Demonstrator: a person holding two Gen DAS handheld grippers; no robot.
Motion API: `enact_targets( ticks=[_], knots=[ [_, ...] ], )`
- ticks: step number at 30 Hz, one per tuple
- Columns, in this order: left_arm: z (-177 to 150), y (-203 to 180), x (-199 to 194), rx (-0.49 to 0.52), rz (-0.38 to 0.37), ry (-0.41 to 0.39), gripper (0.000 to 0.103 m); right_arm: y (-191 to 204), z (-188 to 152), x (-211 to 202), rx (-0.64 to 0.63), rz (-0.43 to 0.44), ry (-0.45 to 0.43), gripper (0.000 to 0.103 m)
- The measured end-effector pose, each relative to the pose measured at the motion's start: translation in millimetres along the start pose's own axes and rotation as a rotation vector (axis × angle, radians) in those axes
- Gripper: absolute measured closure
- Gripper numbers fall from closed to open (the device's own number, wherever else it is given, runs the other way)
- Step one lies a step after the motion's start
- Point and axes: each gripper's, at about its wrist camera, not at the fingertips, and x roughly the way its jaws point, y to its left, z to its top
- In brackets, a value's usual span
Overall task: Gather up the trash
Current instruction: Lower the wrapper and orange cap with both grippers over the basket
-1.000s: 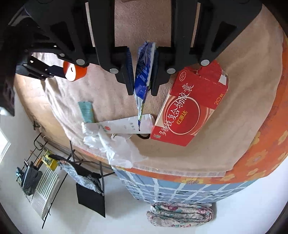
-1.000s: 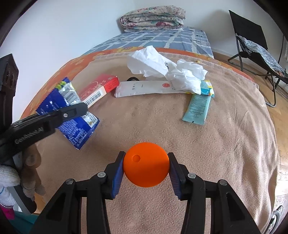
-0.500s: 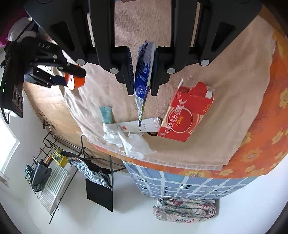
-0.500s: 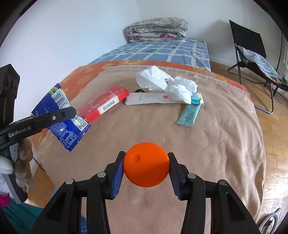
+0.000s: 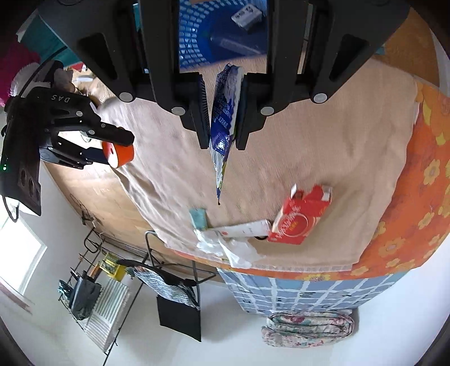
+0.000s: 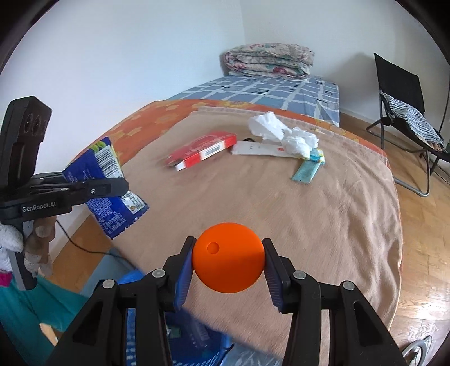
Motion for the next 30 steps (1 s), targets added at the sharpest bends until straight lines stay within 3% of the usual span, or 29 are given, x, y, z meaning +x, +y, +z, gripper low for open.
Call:
enact_targets(
  ticks=[11, 30],
  knots=[
    [-57, -15, -14, 0.025, -0.014, 0.067, 0.086, 41, -50, -28, -0.034, 0.082, 0.009, 0.055],
    [-145, -5, 8, -0.004, 0.008, 0.244, 0.086, 68, -103, -8, -0.071, 0.119, 0.152, 0.055]
  ],
)
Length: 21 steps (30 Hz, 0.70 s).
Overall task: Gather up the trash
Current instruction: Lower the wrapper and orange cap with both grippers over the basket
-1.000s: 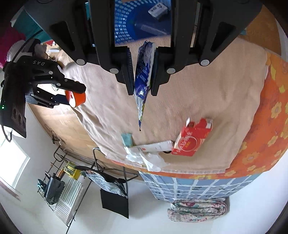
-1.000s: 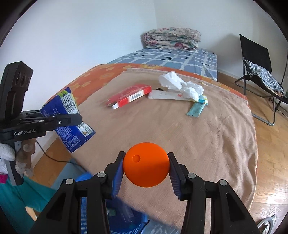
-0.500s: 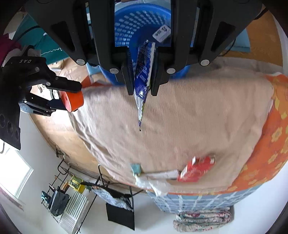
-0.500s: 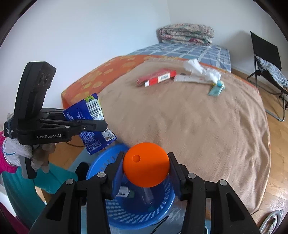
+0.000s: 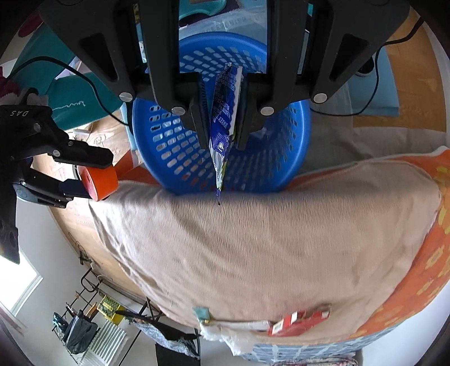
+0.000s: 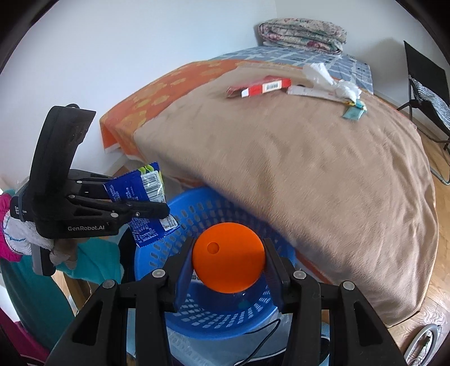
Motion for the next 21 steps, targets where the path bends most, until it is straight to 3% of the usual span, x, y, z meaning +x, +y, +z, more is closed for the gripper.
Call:
enact_targets(
  ticks=[21],
  knots=[
    [-13, 3, 25, 0.002, 0.018, 0.095, 0.086, 6, -11, 29, -0.005, 0.012, 0.113, 0.055]
  ],
)
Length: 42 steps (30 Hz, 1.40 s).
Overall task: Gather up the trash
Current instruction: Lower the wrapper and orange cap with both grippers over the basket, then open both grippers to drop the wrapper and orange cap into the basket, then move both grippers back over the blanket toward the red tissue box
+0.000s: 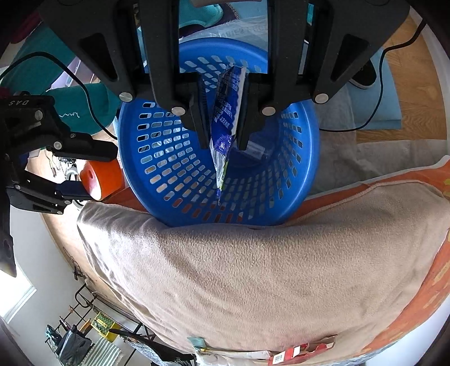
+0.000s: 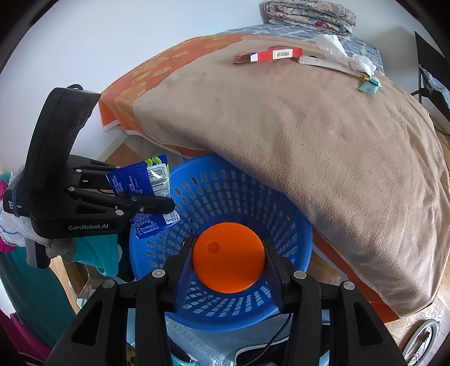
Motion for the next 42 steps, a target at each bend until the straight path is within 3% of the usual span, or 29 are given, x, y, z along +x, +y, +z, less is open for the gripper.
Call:
enact_targets(
  ticks=[6, 8, 10, 13, 15, 24, 26, 42],
  knots=[
    [1, -2, 2, 0.005, 0.009, 0.008, 0.079, -1, 2, 1, 0.009, -0.01, 0.001, 0.053],
    [2, -2, 1, 0.005, 0.015, 0.001, 0.062, -1, 2, 1, 0.014, -0.019, -0.003, 0.044],
    [2, -2, 0, 0.002, 0.021, -0.007, 0.057, -1, 2, -1, 0.017, -0.026, -0.014, 0.036],
    [3, -1, 0, -0.004, 0.031, -0.005, 0.056, -2, 4, -3, 0.021, -0.032, -0.022, 0.035],
    [4, 0, 1, -0.009, 0.033, -0.002, 0.056, -3, 4, -3, 0.025, -0.039, -0.021, 0.028],
    [5, 0, 0, -0.014, 0.039, -0.004, 0.056, -6, 4, -4, 0.039, -0.057, -0.031, 0.022],
    [6, 0, -1, -0.016, 0.041, -0.007, 0.05, -7, 4, -5, 0.043, -0.059, -0.035, 0.019],
    [19, 5, -10, -0.035, 0.051, -0.042, 0.047, -16, 12, -19, 0.095, -0.073, -0.099, 0.016]
  ],
)
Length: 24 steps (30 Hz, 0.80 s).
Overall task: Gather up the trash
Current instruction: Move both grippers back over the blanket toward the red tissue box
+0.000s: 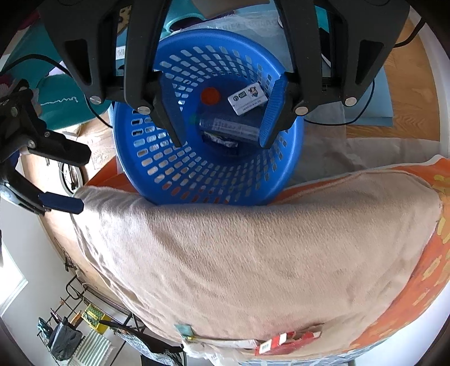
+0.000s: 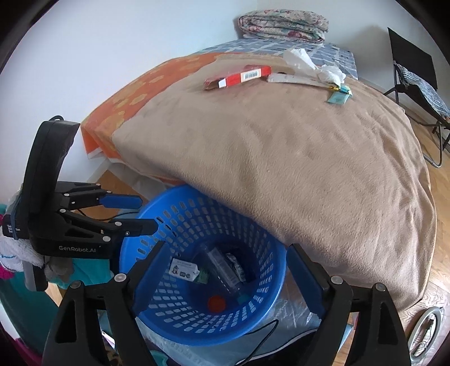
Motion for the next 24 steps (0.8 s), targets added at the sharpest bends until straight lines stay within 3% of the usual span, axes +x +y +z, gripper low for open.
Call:
enact_targets(
  ticks=[12, 16, 24],
  knots=[
    [53, 16, -21, -0.022, 0.03, -0.093, 0.047, -17, 30, -9, 0.051, 0.002, -0.043, 0.016],
    [71, 21, -28, -0.045, 0.02, -0.128, 0.039, -24, 43, -15, 0.064, -0.004, -0.07, 0.016],
    [109, 36, -32, -0.062, 0.037, -0.157, 0.039, -48, 65, -17, 0.158, 0.038, -0.083, 0.015]
  ],
)
